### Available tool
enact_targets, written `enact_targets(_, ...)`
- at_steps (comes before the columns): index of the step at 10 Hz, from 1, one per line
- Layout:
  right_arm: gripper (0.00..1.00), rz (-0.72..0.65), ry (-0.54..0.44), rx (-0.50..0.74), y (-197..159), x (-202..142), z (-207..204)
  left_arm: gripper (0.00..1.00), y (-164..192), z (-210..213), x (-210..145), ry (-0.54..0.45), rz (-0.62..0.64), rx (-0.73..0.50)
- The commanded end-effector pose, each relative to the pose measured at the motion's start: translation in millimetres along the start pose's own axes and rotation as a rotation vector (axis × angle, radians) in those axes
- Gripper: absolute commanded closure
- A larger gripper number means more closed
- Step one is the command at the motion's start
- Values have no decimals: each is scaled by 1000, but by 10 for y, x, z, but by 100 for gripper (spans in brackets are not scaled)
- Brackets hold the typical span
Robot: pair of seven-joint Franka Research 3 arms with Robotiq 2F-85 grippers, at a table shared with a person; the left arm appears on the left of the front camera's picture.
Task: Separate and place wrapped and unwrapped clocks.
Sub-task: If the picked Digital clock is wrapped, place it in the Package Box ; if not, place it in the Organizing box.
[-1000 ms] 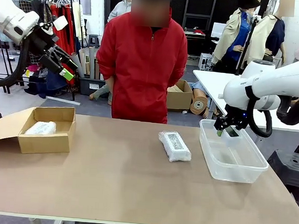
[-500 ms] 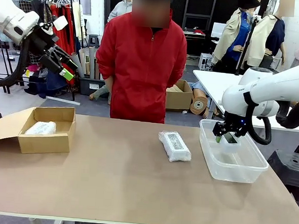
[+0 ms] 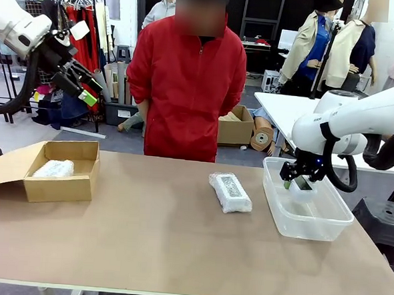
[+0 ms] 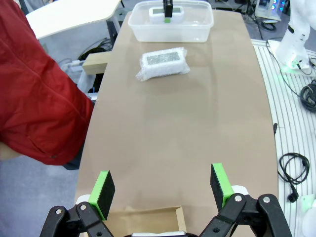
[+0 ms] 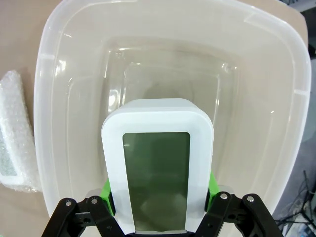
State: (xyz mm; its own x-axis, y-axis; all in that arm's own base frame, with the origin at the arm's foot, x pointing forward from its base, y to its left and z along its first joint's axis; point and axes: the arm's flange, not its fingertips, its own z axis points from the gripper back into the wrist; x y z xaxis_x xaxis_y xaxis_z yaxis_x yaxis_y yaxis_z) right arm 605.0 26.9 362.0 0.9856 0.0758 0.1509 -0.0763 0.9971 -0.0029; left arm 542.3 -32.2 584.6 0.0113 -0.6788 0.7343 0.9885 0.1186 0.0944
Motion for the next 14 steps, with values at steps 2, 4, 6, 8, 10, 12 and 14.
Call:
enact_targets(2, 100, 3, 48, 16, -112, -25, -124, 0, -10, 7, 2, 1, -6, 0)
enact_targets(4, 100, -13, 71, 29, -138, -88, -225, 0, -10, 7, 2, 1, -6, 0)
enact_targets(6, 100, -21, 87, 27, -185, -83, -316, 0, -10, 7, 2, 1, -6, 0)
enact_targets(8, 100, -32, 118, 25, -188, -86, -438, 0, -10, 7, 2, 1, -6, 0)
enact_targets(10, 100, -36, 125, 27, -190, -67, -500, 0, -10, 7, 2, 1, -6, 0)
enact_targets(12, 100, -40, 141, 37, -181, -76, -529, 0, -10, 7, 2, 1, -6, 0)
enact_targets(14, 68, -47, 151, 43, -193, -63, -530, 0, -10, 7, 2, 1, -6, 0)
